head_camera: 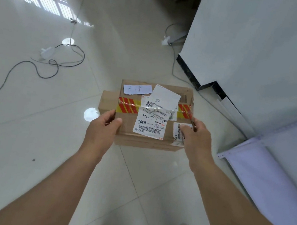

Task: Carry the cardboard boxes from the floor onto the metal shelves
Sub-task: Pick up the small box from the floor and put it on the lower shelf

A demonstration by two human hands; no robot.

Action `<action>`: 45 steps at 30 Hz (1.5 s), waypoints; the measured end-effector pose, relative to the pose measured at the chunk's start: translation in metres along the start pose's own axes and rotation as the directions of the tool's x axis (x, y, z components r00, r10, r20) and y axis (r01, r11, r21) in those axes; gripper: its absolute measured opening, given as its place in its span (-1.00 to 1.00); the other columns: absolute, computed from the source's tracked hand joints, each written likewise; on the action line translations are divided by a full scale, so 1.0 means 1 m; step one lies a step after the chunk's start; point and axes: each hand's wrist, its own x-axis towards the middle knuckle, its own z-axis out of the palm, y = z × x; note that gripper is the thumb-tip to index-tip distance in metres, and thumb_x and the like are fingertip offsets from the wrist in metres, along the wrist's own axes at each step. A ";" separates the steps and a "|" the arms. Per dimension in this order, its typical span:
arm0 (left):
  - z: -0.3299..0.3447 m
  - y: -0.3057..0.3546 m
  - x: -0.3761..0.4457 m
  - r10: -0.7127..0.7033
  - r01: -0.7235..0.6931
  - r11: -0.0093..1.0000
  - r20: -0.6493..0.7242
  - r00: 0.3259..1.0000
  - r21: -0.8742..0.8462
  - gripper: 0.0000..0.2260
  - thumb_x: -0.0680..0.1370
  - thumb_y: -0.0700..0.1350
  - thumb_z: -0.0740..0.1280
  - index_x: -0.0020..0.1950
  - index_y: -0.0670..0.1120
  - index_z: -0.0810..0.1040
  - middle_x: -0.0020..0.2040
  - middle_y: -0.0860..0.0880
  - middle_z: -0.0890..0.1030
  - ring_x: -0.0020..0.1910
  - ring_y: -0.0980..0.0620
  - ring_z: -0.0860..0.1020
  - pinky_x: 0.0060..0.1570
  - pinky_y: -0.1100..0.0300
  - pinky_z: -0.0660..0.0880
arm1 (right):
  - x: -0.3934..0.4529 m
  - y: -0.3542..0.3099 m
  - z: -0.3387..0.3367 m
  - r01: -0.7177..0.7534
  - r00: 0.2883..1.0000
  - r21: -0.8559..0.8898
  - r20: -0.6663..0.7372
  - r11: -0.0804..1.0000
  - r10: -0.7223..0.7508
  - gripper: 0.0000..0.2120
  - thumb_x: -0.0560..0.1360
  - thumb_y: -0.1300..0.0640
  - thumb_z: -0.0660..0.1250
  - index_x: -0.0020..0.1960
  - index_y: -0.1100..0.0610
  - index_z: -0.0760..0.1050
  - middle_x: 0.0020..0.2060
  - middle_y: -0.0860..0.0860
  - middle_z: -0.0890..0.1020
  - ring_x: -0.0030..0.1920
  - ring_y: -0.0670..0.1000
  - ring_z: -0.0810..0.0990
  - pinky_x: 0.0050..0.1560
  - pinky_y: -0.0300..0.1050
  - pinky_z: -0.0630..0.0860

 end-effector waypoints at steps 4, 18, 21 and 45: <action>0.042 0.022 -0.018 0.021 -0.023 1.000 0.112 0.994 0.016 -0.77 0.52 -0.17 0.24 -0.02 0.16 0.56 -0.11 0.18 0.61 -0.08 0.13 0.56 0.08 0.14 0.49 | -0.006 0.000 -0.055 -0.021 0.996 0.027 -0.081 0.999 0.023 -0.76 0.51 0.22 0.20 0.12 -0.01 0.46 -0.10 -0.03 0.64 -0.09 -0.01 0.64 -0.11 -0.07 0.60; 0.201 0.072 -0.088 0.120 -0.203 0.971 0.478 0.870 0.126 -0.77 0.54 -0.17 0.22 0.15 -0.02 0.57 -0.02 0.03 0.64 -0.15 0.16 0.54 -0.18 0.31 0.42 | -0.045 0.031 -0.234 -0.077 0.893 0.173 -0.427 0.982 0.145 -0.73 0.49 0.22 0.18 0.15 0.00 0.43 -0.02 0.04 0.62 -0.07 0.07 0.63 -0.07 -0.02 0.59; 0.235 0.077 -0.102 0.126 -0.246 0.957 0.544 0.830 0.154 -0.78 0.53 -0.16 0.23 0.10 0.06 0.57 -0.04 0.07 0.64 -0.07 0.06 0.57 0.04 0.10 0.51 | -0.054 0.043 -0.269 -0.085 0.847 0.207 -0.499 0.975 0.180 -0.69 0.48 0.20 0.18 0.20 0.06 0.46 0.00 0.03 0.63 -0.04 0.07 0.63 -0.07 -0.03 0.58; 0.503 0.131 -0.181 0.096 -0.472 0.862 0.856 0.507 0.183 -0.81 0.37 -0.02 0.24 -0.09 0.05 0.58 0.01 -0.06 0.64 0.08 -0.09 0.56 0.16 -0.05 0.47 | -0.024 0.097 -0.494 -0.016 0.648 0.380 -0.701 0.925 0.299 -0.68 0.42 0.23 0.21 0.15 0.02 0.42 -0.16 -0.08 0.58 -0.17 0.00 0.60 -0.08 -0.04 0.57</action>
